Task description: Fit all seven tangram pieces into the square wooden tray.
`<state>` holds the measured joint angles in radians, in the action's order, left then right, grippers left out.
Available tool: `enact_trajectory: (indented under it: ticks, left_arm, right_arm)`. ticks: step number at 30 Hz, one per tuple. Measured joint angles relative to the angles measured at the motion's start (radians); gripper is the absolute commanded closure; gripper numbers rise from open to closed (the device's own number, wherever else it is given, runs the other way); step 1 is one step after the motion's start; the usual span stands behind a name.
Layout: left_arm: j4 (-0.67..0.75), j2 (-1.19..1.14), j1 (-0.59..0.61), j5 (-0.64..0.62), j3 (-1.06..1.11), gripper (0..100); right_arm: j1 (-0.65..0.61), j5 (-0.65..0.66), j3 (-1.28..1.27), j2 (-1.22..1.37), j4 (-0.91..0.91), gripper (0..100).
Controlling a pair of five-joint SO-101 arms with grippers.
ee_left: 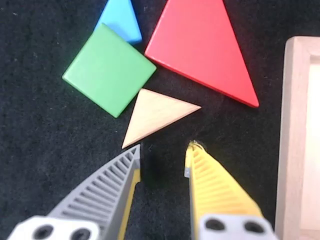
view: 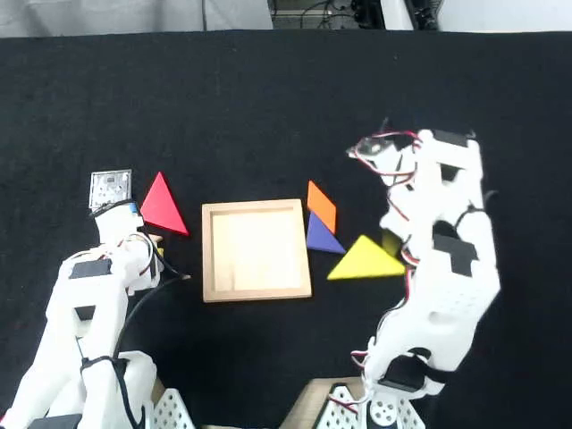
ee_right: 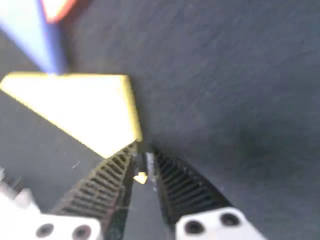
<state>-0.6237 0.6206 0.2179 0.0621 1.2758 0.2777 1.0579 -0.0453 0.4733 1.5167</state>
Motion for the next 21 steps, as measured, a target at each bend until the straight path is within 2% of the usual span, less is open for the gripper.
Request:
enact_trajectory:
  ticks: [5, 10, 16, 21]
  left_arm:
    - [0.000, 0.000, 0.000, 0.000, 0.000, 84]
    - [0.000, 0.000, 0.000, 0.000, 0.000, 84]
    - [0.000, 0.000, 0.000, 0.000, 0.000, 84]
    - [0.000, 0.000, 0.000, 0.000, 0.000, 84]
  right_arm:
    - [0.043, 0.130, -0.239, -0.210, -0.005, 98.7]
    - [0.048, 0.152, -0.526, -0.569, -0.132, 97.1]
    - [-0.080, 0.110, -0.718, -0.881, -0.150, 75.7]
    - [-0.224, 0.137, -0.790, -0.928, -0.158, 69.4]
